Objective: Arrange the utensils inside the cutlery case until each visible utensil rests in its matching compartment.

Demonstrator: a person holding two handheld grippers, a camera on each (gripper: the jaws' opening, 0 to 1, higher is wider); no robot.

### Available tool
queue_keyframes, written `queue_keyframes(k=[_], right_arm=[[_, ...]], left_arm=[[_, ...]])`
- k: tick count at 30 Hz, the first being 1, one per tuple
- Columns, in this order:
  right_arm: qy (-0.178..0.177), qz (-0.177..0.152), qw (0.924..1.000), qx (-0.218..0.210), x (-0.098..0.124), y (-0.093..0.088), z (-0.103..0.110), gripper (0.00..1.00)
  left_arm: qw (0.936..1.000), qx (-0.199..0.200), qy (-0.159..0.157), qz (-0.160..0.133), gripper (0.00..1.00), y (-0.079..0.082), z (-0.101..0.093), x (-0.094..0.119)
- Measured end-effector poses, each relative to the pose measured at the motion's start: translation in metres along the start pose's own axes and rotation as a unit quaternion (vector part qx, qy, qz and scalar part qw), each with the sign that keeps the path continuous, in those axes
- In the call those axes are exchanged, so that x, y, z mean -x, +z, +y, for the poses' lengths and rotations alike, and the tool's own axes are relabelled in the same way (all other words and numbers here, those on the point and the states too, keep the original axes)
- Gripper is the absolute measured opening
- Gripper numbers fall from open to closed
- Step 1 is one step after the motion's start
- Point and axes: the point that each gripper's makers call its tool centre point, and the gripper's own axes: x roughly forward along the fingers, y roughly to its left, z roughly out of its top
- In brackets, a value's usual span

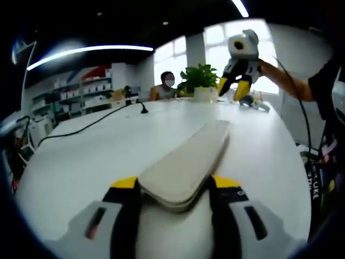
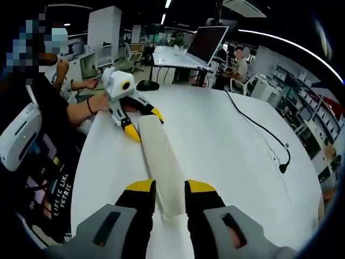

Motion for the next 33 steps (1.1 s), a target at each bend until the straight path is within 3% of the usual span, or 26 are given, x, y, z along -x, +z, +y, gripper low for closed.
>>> queue_keyframes(k=[2,3,5,8,11,14,19,22,27,33], right_arm=[[-0.015,-0.035,0.9991,-0.021,0.004,0.001,-0.003,0.21],[-0.043,-0.063,0.9969,-0.02,0.006,0.004,-0.009,0.21],[-0.087,-0.065,0.9941,0.004,0.009,-0.006,-0.016,0.22],[-0.079,-0.08,0.9927,-0.043,0.005,-0.016,-0.009,0.34],[-0.119,-0.094,0.988,-0.026,0.006,-0.024,-0.012,0.36],[-0.117,-0.127,0.983,-0.062,0.006,-0.024,-0.009,0.42],[-0.127,-0.15,0.978,-0.071,0.003,-0.031,-0.003,0.54],[-0.123,-0.164,0.9734,-0.102,-0.003,-0.037,0.0,0.59],[-0.098,-0.177,0.9668,-0.156,-0.015,-0.051,-0.003,0.54],[-0.106,-0.146,0.9747,-0.132,-0.028,-0.06,0.001,0.54]], left_arm=[[1.0,0.001,-0.001,0.0,0.54,0.0,0.0,0.0],[1.0,0.001,-0.002,0.0,0.54,0.0,0.001,0.0],[1.0,0.002,-0.002,-0.001,0.54,0.0,0.001,0.0],[1.0,0.001,-0.002,-0.001,0.54,0.0,0.001,0.0],[1.0,0.0,-0.001,-0.002,0.54,0.0,0.002,0.0],[1.0,-0.002,-0.001,-0.003,0.54,0.0,0.002,0.001],[1.0,-0.004,0.0,-0.004,0.54,0.001,0.0,0.002],[1.0,-0.004,-0.001,-0.005,0.54,0.001,0.0,0.002],[1.0,-0.002,-0.004,-0.005,0.53,0.001,-0.002,0.004],[1.0,-0.004,-0.004,-0.006,0.53,0.002,-0.004,0.004]])
